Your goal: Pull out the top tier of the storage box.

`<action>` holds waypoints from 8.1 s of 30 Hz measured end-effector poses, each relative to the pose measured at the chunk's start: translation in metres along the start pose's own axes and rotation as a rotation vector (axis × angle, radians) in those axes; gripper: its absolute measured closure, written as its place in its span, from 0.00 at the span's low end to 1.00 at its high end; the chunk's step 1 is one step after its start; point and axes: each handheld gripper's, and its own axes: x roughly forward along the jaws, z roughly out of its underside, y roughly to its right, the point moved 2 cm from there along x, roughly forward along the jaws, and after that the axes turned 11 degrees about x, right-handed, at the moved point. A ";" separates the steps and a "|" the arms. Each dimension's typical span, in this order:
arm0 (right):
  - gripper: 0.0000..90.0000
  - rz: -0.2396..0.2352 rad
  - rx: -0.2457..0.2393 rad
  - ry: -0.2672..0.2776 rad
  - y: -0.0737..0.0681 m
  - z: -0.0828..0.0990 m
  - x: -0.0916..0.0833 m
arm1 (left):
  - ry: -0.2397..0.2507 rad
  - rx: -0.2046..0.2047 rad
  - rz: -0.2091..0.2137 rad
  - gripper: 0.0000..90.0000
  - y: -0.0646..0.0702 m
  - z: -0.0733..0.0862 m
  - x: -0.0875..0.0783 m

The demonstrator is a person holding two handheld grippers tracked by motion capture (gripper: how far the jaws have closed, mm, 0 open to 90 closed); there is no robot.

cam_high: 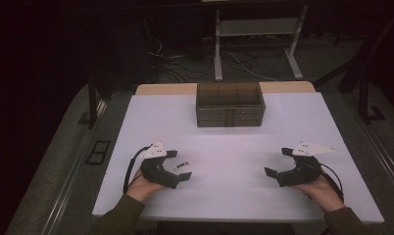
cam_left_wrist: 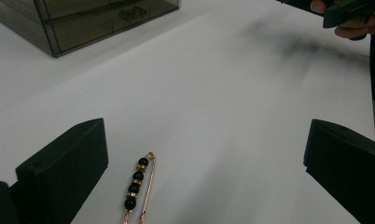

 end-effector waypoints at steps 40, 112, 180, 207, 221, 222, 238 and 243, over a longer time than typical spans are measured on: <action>0.00 -0.041 0.005 0.027 -0.003 -0.021 0.023 | 0.003 0.016 0.002 0.00 0.004 0.000 0.000; 0.00 -0.066 0.008 0.043 -0.001 -0.052 0.060 | -0.009 0.027 0.010 0.00 0.007 0.002 0.002; 0.00 -0.062 -0.011 0.075 0.003 -0.081 0.099 | -0.001 0.021 0.010 0.00 0.007 0.003 0.002; 0.01 -0.040 -0.020 0.072 0.006 -0.096 0.120 | 0.000 0.018 0.014 0.00 0.006 0.003 0.002; 0.01 -0.043 -0.034 0.079 0.002 -0.098 0.127 | 0.000 0.020 0.012 0.00 0.006 0.003 0.001; 0.01 -0.043 -0.039 0.076 0.002 -0.097 0.127 | 0.000 0.018 0.011 0.00 0.006 0.003 0.001; 0.01 0.038 -0.145 0.075 -0.001 -0.095 0.129 | -0.008 0.029 0.010 0.00 0.007 0.004 0.002; 0.01 0.053 -0.163 0.073 -0.002 -0.094 0.130 | -0.012 0.032 0.009 0.00 0.007 0.004 0.002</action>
